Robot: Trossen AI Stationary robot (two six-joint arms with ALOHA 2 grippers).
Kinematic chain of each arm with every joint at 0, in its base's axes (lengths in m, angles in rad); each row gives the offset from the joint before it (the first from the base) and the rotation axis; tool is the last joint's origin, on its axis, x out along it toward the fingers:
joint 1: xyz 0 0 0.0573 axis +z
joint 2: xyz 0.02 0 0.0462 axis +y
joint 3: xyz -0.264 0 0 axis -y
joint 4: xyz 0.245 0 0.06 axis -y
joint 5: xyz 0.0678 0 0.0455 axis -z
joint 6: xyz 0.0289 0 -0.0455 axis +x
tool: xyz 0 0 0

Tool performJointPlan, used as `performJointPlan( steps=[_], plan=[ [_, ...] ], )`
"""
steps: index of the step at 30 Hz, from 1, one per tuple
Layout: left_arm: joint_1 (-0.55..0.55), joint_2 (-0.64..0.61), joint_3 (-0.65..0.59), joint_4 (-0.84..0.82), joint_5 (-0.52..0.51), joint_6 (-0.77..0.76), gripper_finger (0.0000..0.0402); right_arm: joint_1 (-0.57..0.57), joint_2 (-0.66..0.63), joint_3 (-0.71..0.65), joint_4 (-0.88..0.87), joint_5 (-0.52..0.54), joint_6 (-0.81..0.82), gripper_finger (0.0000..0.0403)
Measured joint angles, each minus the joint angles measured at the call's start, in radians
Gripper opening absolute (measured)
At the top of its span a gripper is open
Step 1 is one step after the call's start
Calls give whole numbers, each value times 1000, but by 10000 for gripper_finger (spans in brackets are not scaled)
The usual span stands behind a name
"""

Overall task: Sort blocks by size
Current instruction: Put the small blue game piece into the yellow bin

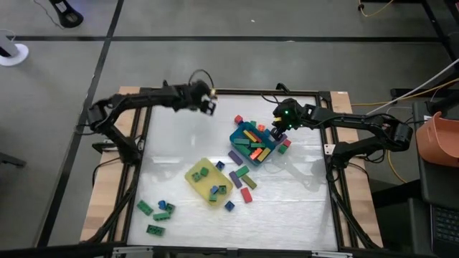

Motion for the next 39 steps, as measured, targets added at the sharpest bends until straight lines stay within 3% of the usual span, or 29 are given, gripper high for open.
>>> performJointPlan(
  steps=[6,14,39],
  plan=[
    [168,69,0,107,12,175,193,0,0,0,2,0,-1,51],
    [282,180,0,168,43,301,194,0,0,0,3,24,-30,51],
    [333,318,0,219,103,429,185,0,0,0,2,45,-31,51]
  ],
)
